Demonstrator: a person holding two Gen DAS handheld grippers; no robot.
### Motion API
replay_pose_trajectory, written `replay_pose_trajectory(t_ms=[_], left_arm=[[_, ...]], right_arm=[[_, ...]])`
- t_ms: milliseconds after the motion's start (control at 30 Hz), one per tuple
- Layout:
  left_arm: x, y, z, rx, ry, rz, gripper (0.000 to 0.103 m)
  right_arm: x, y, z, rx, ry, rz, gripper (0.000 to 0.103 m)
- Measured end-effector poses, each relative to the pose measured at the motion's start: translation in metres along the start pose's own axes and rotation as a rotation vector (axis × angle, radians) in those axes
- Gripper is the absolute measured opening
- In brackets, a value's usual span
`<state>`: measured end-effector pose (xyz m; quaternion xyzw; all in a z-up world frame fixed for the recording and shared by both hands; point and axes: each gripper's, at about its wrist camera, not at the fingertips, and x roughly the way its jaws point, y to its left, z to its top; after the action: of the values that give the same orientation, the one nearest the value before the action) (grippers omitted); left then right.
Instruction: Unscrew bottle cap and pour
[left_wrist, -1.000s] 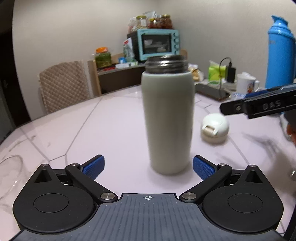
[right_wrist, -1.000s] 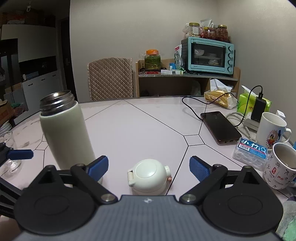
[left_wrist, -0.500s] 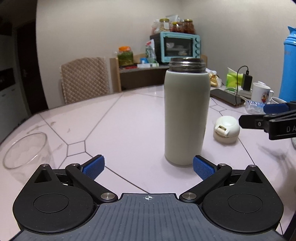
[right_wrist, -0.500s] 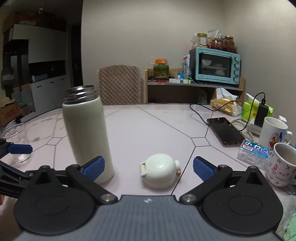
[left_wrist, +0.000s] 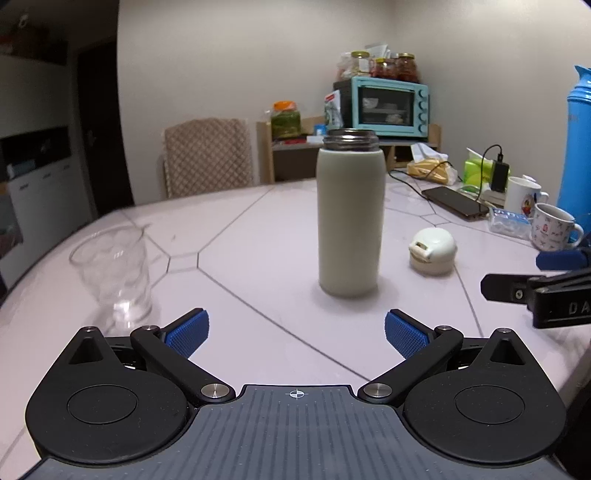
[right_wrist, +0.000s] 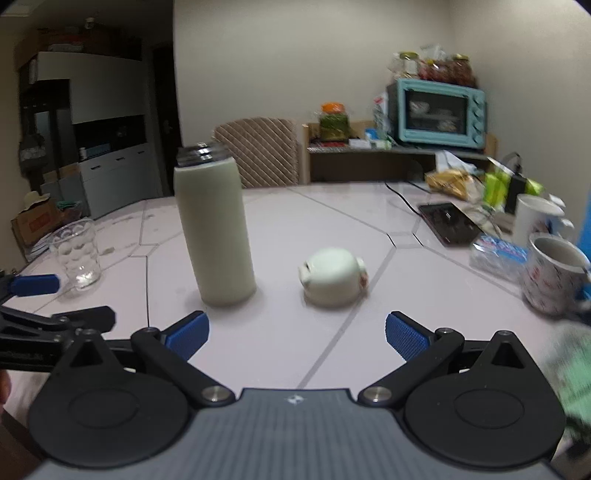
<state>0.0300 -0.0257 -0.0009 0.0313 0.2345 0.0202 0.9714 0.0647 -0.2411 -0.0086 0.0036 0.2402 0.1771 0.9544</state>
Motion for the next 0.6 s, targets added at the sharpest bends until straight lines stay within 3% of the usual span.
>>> replay_pose_trajectory(t_ms=[167,333,600], left_arm=[[-0.020,-0.014,-0.008,-0.027,0.000,0.016,0.103],[-0.035,-0.026,-0.012,-0.042,-0.006,0.021,0.103],[-0.053,-0.038,-0.015,-0.070,-0.007,0.038,0.103]], right_arm=[[-0.021,0.001,-0.012,-0.011,-0.002,0.013,0.103],[-0.037,-0.006,-0.017,0.069,0.024,-0.002,0.103],[-0.056,-0.011,-0.023,0.044,0.030,-0.011,0.103]])
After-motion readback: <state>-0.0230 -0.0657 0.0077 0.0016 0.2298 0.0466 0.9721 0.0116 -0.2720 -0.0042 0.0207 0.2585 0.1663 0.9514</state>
